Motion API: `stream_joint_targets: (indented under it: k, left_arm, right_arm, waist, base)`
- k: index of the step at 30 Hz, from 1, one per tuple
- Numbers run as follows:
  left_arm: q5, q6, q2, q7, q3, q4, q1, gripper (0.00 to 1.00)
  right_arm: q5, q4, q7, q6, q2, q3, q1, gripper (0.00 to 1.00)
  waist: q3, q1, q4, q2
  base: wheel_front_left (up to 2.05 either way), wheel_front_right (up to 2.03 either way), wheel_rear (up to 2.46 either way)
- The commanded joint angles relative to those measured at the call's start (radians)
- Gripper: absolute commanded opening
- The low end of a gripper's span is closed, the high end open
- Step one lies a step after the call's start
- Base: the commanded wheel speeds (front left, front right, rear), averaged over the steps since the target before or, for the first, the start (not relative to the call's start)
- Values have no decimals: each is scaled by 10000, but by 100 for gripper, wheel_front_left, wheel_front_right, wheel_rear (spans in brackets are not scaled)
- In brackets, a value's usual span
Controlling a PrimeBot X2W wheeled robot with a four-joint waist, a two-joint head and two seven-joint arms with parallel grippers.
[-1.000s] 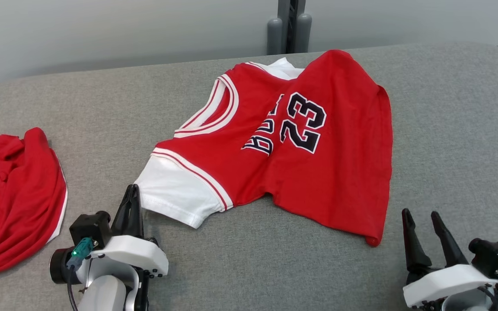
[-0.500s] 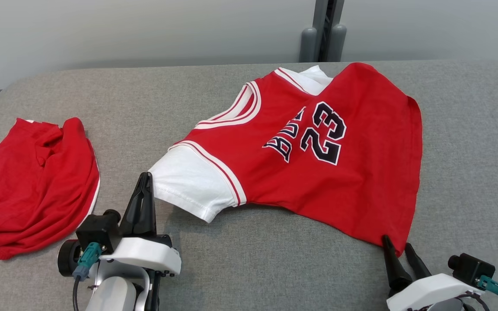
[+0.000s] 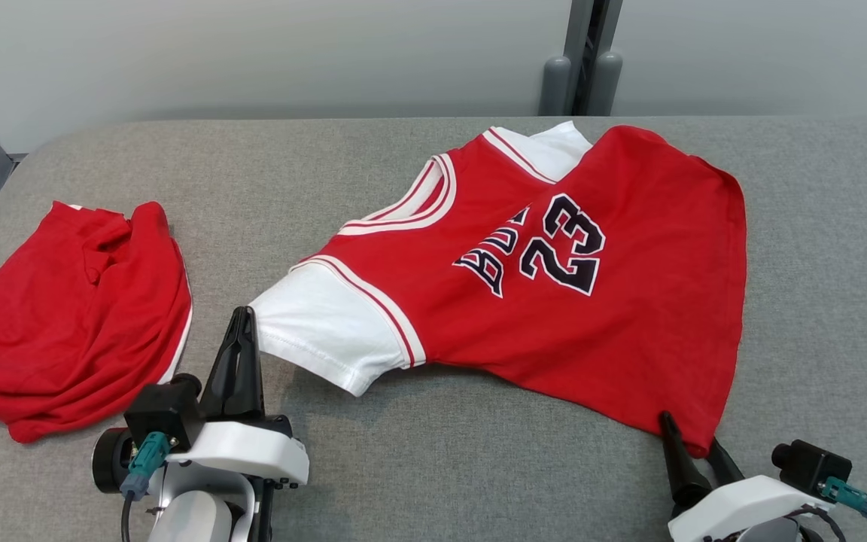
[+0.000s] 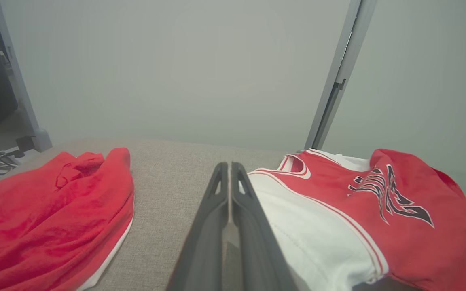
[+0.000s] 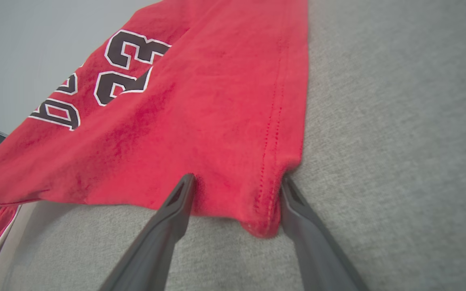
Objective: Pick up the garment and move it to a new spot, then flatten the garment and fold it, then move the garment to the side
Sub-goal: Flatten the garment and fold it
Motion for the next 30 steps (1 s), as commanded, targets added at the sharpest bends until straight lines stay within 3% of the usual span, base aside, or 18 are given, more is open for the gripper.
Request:
stream_joint_targets:
  k: [1,3,4,6,12,16,19,20,25,30]
  left_arm:
    - [0,54,46,-30,56,-31,122,0]
    - [-24,48,48,-28,37,4,113,0]
    - [-39,52,48,-30,20,21,93,0]
    - [-61,76,48,-30,-8,52,60,0]
    - [-114,126,49,-28,-14,97,68,0]
    - [-192,102,46,-30,-32,33,99,0]
    - [-602,-21,44,-28,-97,-131,135,0]
    - [-602,-21,44,-28,-97,-131,135,0]
    - [-1203,-243,47,-28,-276,-432,-65,0]
    - [-2030,-473,47,-28,-514,-828,-486,0]
  right_arm:
    - [74,331,144,-17,72,101,132,97]
    - [56,457,110,-25,66,62,109,49]
    - [73,507,97,-32,59,32,89,40]
    - [67,645,69,-35,49,-11,33,2]
    - [-698,747,-199,-32,31,-657,-219,0]
    - [-2024,181,-304,-14,-65,-1320,-516,0]
    - [-3767,-750,-307,-9,-389,-1674,-670,0]
    - [-3767,-750,-307,-9,-389,-1674,-670,0]
    - [-5505,-2099,348,-11,-1011,-1508,-1103,0]
    - [-6205,-3559,1476,-11,-1983,-1063,-1719,0]
  waist:
    - [0,0,-21,0]
    - [-7,0,-51,0]
    - [-6,0,-63,0]
    - [-19,0,-89,0]
    - [-130,0,-189,0]
    - [-268,0,-262,0]
    - [-466,0,-341,0]
    - [-466,0,-341,0]
    - [-710,0,-442,0]
    - [-954,0,-561,0]
  base:
    - [0,0,0]
    - [0,0,0]
    - [0,0,0]
    - [0,0,0]
    - [0,0,0]
    - [0,0,0]
    - [0,0,0]
    - [0,0,0]
    - [0,0,0]
    - [0,0,0]
